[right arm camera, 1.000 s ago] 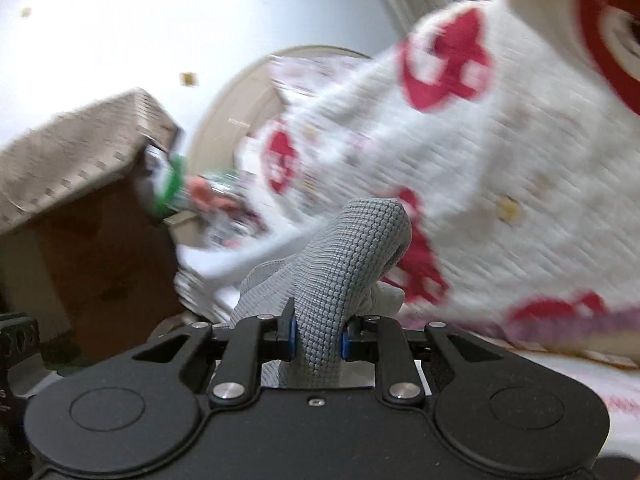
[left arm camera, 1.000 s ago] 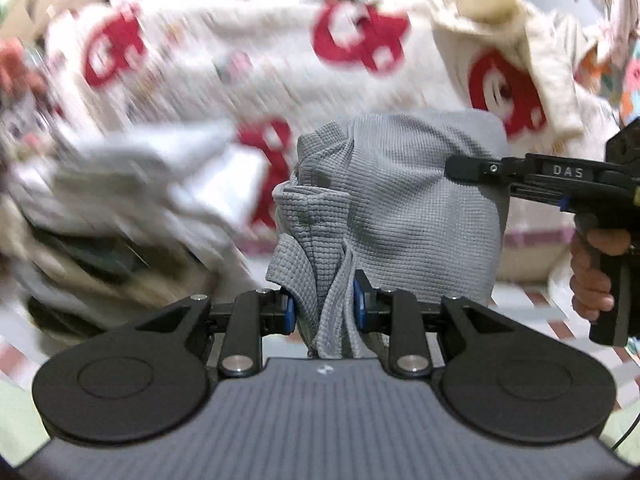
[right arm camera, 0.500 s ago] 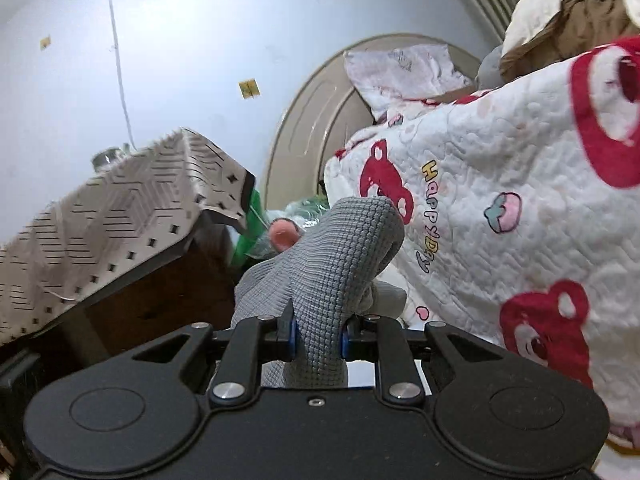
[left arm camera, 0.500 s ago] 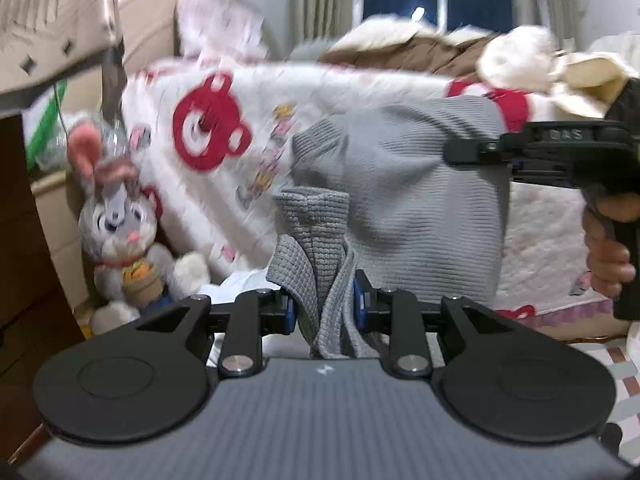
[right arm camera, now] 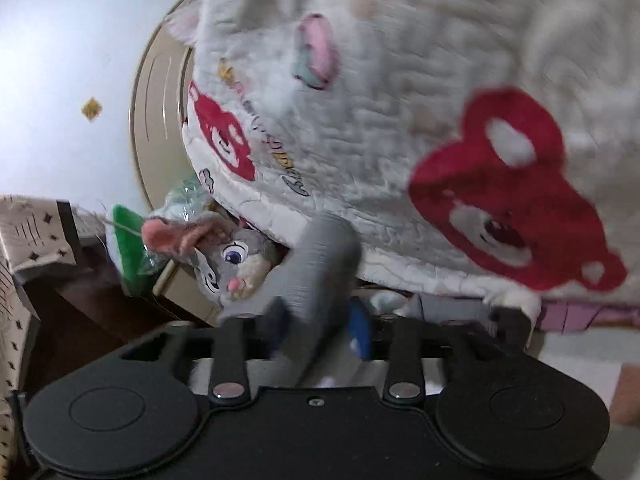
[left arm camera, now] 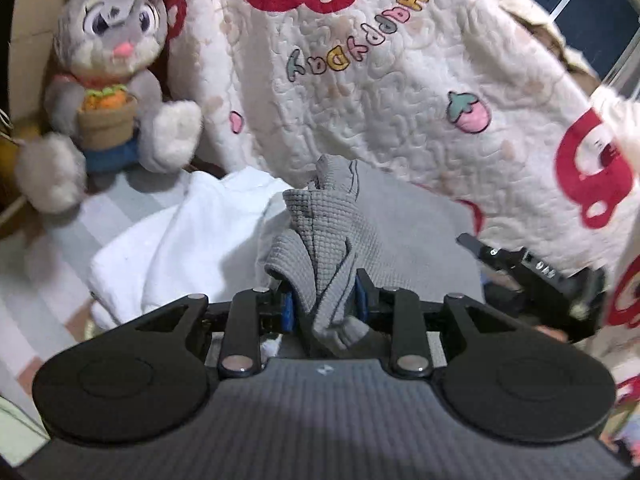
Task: Fold clothes
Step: 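Lift the folded shirt with both grippers and carry it toward the clothes stack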
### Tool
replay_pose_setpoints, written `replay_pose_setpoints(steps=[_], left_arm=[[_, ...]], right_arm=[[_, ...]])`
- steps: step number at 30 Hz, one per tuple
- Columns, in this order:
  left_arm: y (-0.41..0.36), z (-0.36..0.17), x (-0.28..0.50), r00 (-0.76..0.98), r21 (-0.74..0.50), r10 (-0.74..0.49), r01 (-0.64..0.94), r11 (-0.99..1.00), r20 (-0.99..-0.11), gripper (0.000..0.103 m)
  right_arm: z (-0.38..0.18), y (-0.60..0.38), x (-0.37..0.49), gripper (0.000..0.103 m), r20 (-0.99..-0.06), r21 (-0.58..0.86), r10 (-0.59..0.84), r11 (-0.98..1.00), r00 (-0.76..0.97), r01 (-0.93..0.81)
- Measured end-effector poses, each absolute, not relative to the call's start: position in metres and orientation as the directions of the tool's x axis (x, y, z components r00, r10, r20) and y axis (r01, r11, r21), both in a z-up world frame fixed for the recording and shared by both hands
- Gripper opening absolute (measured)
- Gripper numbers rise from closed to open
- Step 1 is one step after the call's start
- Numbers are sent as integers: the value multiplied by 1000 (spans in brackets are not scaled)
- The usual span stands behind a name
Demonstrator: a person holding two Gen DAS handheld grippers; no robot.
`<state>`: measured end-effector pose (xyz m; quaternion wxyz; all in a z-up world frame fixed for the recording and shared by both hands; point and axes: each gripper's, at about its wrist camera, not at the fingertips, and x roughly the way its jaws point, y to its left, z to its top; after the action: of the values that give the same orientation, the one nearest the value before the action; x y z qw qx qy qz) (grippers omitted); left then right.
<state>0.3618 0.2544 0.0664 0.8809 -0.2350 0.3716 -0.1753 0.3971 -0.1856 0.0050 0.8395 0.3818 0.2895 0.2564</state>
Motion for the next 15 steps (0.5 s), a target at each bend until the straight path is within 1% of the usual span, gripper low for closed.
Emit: replay_pose_setpoints(steps=[1,3,5,7,8,9,10,12,15], left_arm=[[256,65,362,658,-550,-491,137,824,-570,29],[255,65,362,658,-555,-499,147,819,-563,29],[256,67,360,642,-584,-532,157,796,-552,26],[259,71,357,623,-638,-576,155,754,-529,25],[262,73,354,614,-681,-604,144,718,-508,25],[263,76,350,614,-696,-616,147,703,-493,25],[264,80,346,616,-698,-622,157,699,-483,25],[260,82,340,627,-665,-603,175,726,-493,26],[255,70,335,664,-604,-537,159,781,-521,33]], right_arm=[[0,-190,397,52,-261,812,662,544,703,-210],[-3,-192,402,56,-232,830,664,517,711,-212],[0,-186,409,57,-244,805,648,550,721,-222],[11,-173,413,56,-273,726,615,636,740,-261],[18,-166,412,37,-282,657,595,691,753,-301],[22,-162,409,26,-292,622,577,720,763,-307],[24,-160,404,26,-303,606,560,738,771,-297],[27,-156,396,24,-324,573,524,771,787,-278],[33,-149,383,25,-352,520,469,818,810,-247]])
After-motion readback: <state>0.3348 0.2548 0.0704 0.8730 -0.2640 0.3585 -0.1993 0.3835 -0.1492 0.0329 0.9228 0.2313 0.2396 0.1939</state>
